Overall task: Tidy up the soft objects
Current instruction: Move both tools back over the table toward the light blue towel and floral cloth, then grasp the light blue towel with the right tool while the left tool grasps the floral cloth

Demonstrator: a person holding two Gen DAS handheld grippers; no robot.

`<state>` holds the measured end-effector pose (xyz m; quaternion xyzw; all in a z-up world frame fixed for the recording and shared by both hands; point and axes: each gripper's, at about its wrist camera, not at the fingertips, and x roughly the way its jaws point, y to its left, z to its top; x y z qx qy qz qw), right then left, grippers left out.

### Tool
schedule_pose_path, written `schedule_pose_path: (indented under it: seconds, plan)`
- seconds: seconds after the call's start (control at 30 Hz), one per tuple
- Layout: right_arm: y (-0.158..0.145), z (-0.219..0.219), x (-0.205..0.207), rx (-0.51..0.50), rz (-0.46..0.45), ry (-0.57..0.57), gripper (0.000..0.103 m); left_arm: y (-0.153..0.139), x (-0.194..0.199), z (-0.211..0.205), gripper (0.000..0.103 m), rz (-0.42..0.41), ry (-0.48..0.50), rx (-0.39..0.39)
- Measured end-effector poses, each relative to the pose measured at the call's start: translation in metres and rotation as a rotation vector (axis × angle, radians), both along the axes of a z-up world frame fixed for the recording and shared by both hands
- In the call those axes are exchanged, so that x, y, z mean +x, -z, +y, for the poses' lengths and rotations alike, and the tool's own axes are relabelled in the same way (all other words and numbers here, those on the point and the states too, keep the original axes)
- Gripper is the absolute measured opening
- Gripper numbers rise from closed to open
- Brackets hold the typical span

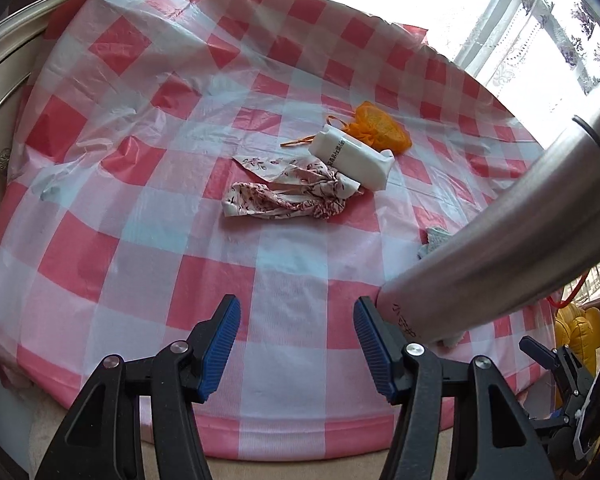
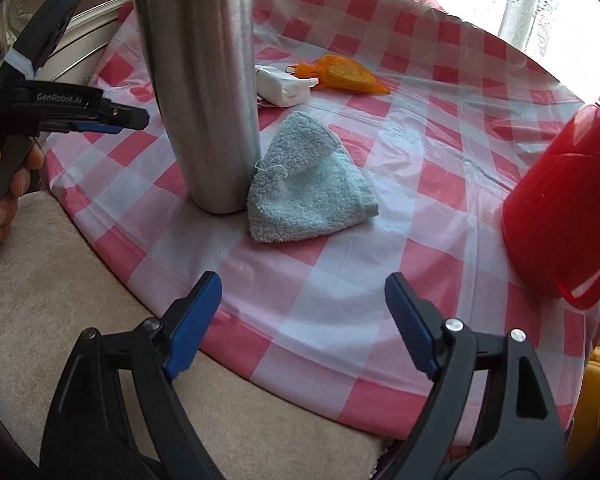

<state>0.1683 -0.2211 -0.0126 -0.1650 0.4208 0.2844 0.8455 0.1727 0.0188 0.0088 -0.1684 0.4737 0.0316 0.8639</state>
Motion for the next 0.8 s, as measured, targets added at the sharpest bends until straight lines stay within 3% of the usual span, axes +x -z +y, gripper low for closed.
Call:
schedule_pose_path:
  seconds: [0.17, 0.8]
  plan:
    - [0.005, 0.017, 0.011, -0.039, -0.038, -0.084, 0.09, 0.006, 0.02, 0.004, 0.06, 0.002, 0.002, 0.002]
    - [0.026, 0.032, 0.07, -0.041, -0.017, -0.238, 0.091, 0.025, 0.105, 0.004, 0.067, -0.043, 0.069, -0.01]
